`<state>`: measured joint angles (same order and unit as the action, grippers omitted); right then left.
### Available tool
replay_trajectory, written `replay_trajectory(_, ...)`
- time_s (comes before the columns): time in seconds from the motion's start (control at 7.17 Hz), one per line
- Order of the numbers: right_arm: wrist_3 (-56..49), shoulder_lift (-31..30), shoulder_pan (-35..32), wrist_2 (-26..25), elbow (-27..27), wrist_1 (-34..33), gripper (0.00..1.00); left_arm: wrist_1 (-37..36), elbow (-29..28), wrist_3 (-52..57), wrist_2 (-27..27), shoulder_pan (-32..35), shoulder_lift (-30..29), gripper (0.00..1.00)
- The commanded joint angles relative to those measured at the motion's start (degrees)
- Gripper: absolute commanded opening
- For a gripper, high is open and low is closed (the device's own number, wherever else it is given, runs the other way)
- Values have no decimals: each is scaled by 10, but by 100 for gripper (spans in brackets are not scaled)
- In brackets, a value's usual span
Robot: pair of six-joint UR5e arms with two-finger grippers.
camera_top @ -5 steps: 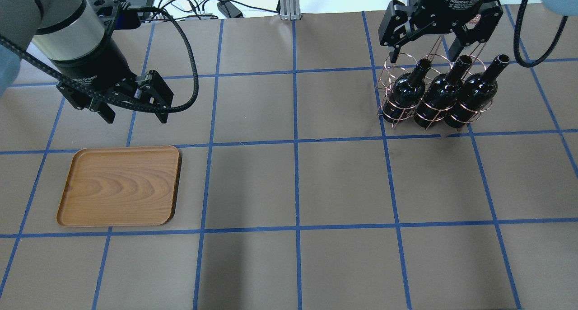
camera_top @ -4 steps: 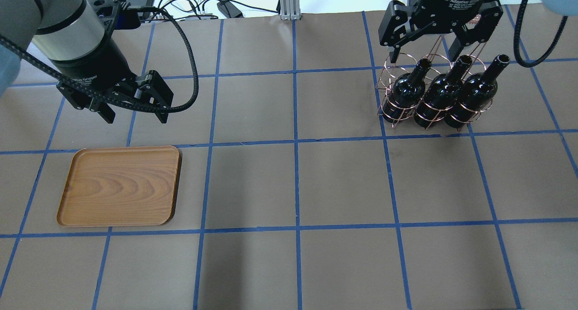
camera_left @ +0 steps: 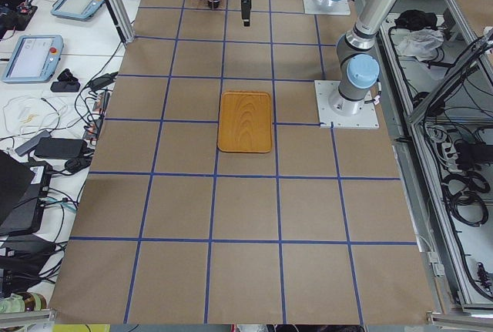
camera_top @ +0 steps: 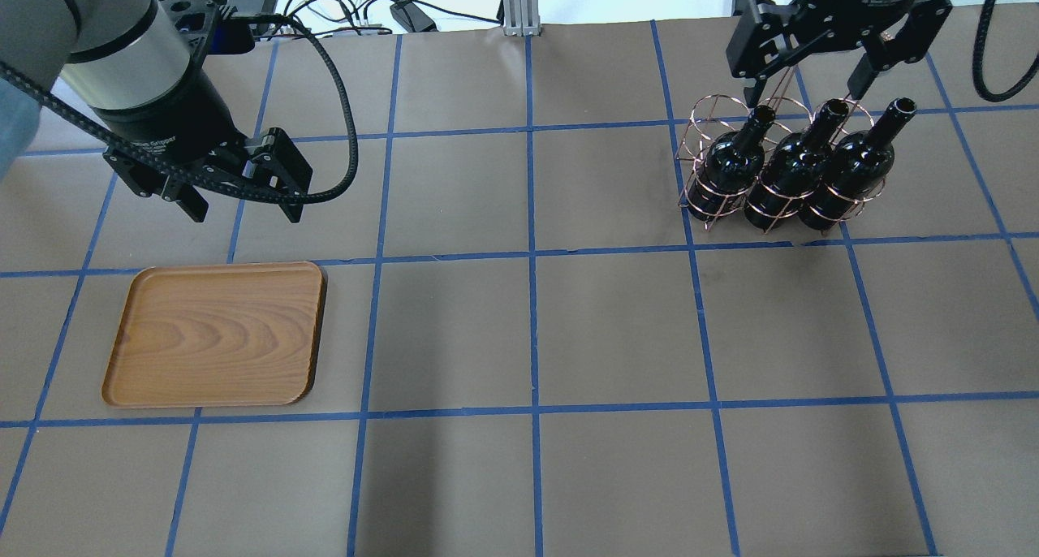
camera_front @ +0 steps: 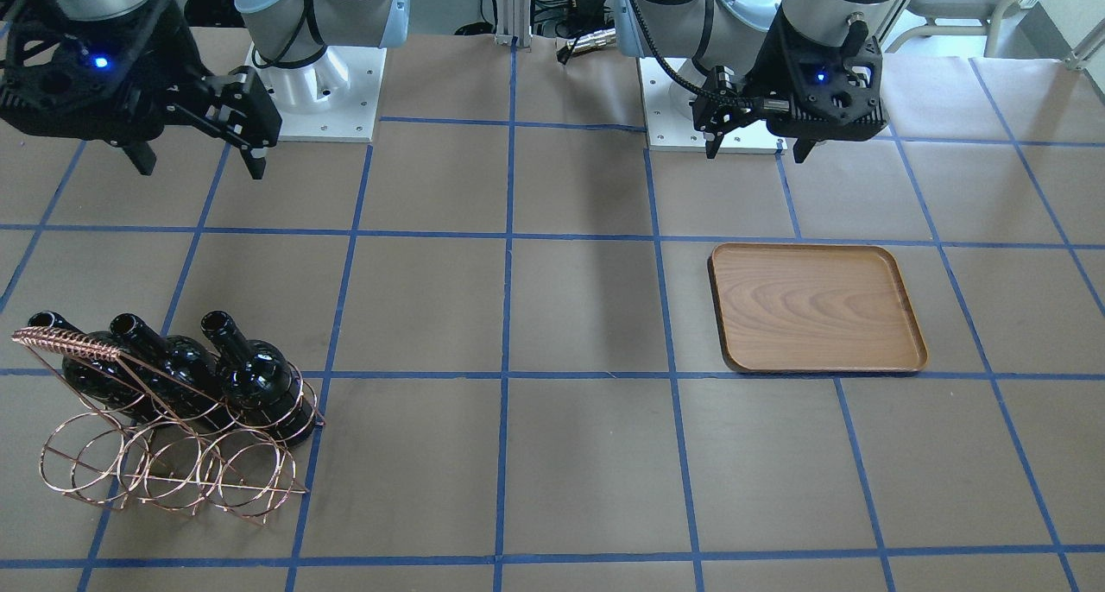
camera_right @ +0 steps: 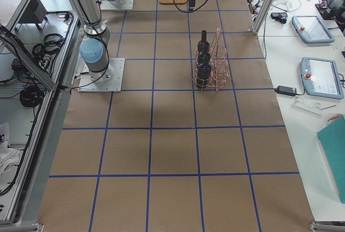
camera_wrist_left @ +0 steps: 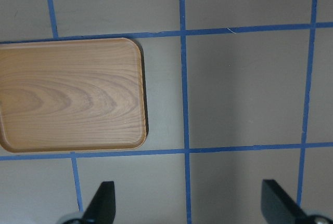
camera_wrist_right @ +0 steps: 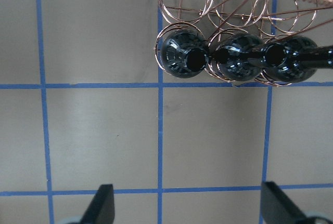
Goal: Take wine from basket and place on tray
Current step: 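Move the right gripper over the copper rack of wine bottles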
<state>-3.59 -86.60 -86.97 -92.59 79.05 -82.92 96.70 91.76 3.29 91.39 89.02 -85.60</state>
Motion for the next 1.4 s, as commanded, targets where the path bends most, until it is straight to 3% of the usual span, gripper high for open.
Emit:
replay_trajectory(0.0,-91,46,87,3,6,-23,95,0,0,1,0,0,-1,100)
replay_trajectory(0.28,-88,96,89,4,28,-137,98,0,1,1,0,0,-1,100)
replay_trajectory(0.98,-50,104,88,21,80,-178,88,-1,11,2,2,0,1,100)
replay_trajectory(1.12,-52,104,88,20,82,-183,76,-1,15,2,2,0,2,100)
replay_trajectory(1.26,-50,104,88,22,88,-183,74,-2,19,2,17,0,2,100)
